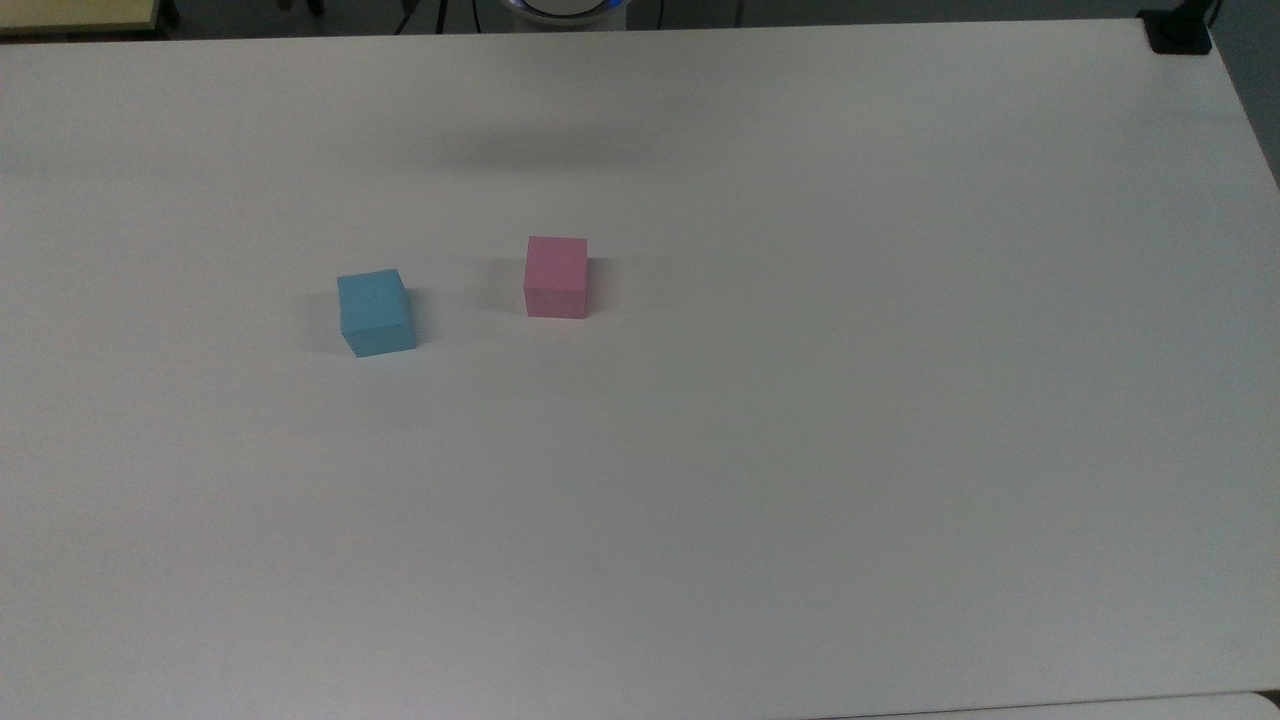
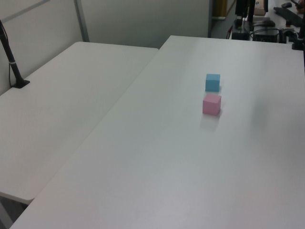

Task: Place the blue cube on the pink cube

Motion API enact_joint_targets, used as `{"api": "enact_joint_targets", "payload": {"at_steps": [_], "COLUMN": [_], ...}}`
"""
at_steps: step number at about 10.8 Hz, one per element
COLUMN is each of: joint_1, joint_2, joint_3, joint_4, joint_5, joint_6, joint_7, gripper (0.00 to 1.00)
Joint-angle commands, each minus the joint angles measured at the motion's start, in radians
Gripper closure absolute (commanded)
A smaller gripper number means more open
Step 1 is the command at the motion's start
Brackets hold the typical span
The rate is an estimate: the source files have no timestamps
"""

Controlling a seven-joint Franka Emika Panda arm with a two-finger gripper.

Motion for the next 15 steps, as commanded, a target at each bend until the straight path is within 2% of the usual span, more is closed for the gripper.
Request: {"api": "enact_joint_targets", "payload": {"at_steps": [1, 12, 14, 15], "joint_1": [0.009, 0.008, -0.001, -0.006], "joint_2": [-0.004, -0.005, -0.007, -0.004], "joint_3": [0.004, 0.005, 0.001, -0.003], "joint_4": [0.002, -0.001, 0.001, 0.001], "joint_5": [0.016, 0.018, 0.010, 0.005], "joint_6": [-0.016, -0.018, -0.050, -0.052], "joint_7": [-0.015, -0.017, -0.049, -0.125], "gripper": [0.00, 0.00, 0.00, 0.00]}}
